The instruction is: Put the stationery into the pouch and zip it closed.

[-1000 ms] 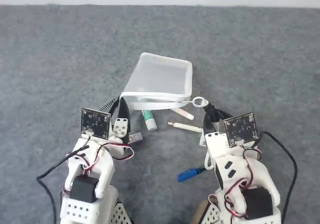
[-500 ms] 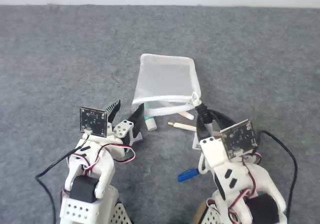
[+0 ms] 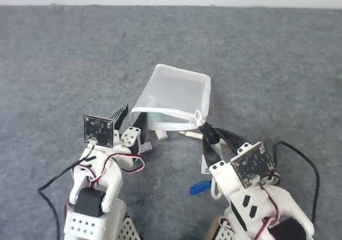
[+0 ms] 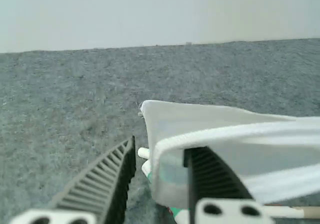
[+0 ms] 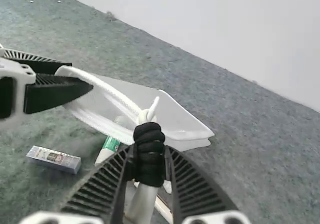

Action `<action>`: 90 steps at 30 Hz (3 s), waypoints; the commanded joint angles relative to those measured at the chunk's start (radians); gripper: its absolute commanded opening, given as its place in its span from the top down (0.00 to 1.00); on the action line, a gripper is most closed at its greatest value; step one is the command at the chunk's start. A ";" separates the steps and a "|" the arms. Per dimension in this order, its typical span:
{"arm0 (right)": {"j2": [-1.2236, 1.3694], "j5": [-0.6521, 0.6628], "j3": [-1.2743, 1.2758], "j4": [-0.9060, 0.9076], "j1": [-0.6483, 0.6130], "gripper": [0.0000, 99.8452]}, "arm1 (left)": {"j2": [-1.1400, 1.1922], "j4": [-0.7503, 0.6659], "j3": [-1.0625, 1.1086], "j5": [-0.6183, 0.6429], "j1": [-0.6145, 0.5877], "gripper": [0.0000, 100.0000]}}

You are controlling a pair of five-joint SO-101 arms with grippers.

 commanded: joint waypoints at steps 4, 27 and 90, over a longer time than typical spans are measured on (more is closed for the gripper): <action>0.001 0.012 -0.058 0.002 -0.008 0.99 | -0.012 -0.063 0.010 -0.038 0.025 0.99; 0.002 0.005 0.238 -0.249 0.222 0.79 | -0.012 0.305 -0.255 -0.094 0.025 0.99; 1.017 -0.195 -0.132 0.102 0.234 0.79 | 0.706 0.465 -0.914 -0.178 -0.537 0.99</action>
